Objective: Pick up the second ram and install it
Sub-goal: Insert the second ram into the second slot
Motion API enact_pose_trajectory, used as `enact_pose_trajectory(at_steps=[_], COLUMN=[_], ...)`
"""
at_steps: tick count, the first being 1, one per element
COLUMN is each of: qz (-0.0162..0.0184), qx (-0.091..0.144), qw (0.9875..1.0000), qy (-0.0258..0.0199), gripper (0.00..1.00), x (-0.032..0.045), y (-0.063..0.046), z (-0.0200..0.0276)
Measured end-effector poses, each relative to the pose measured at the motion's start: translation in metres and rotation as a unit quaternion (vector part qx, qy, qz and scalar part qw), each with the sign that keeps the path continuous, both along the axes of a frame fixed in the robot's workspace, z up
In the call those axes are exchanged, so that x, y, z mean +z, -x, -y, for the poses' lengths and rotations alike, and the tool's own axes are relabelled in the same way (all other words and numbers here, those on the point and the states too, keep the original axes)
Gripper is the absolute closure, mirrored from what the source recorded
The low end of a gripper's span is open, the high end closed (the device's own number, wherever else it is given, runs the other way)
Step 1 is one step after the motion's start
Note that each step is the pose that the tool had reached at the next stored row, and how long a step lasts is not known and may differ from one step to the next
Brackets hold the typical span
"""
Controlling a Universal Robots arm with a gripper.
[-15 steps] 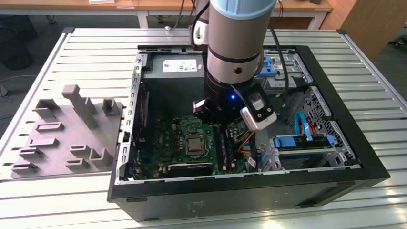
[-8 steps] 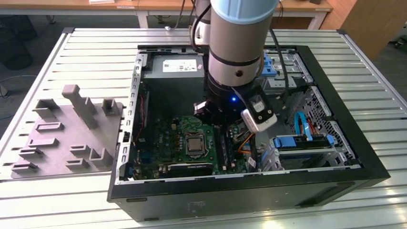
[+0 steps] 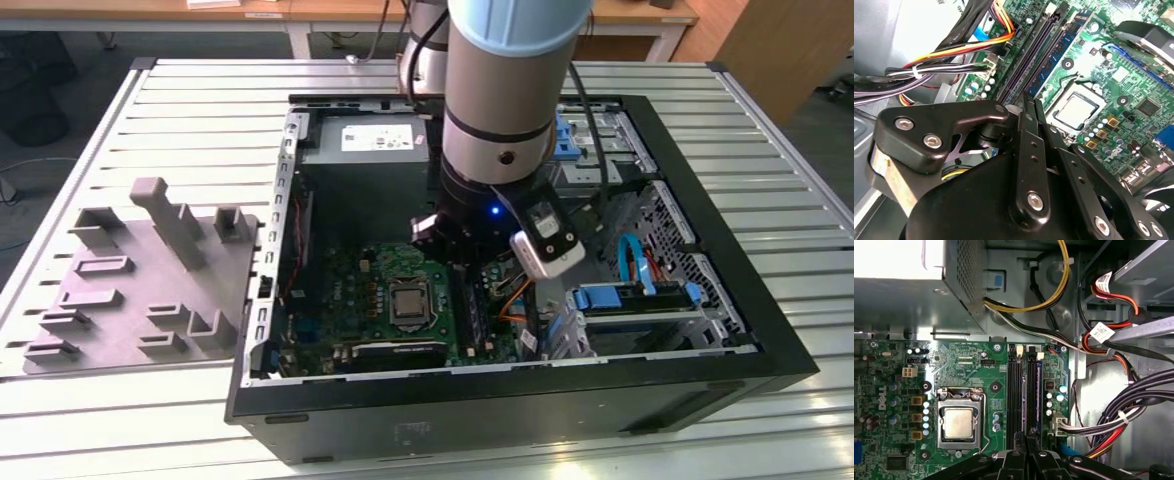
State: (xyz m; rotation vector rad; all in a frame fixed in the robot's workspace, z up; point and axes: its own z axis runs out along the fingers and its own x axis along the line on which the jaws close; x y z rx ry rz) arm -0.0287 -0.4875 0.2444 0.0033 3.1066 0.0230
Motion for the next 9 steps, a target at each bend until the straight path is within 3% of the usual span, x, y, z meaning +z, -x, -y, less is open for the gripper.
enact_pose_trajectory(at_steps=[6,9], qz=[0.0,0.0001], qx=[0.0,0.0], qw=[1.0,1.0], qy=[-0.0005,-0.0032], gripper=[0.87,0.87], x=[-0.0016,-0.0024], y=[-0.0002,-0.0003], z=[-0.0001,-0.0002])
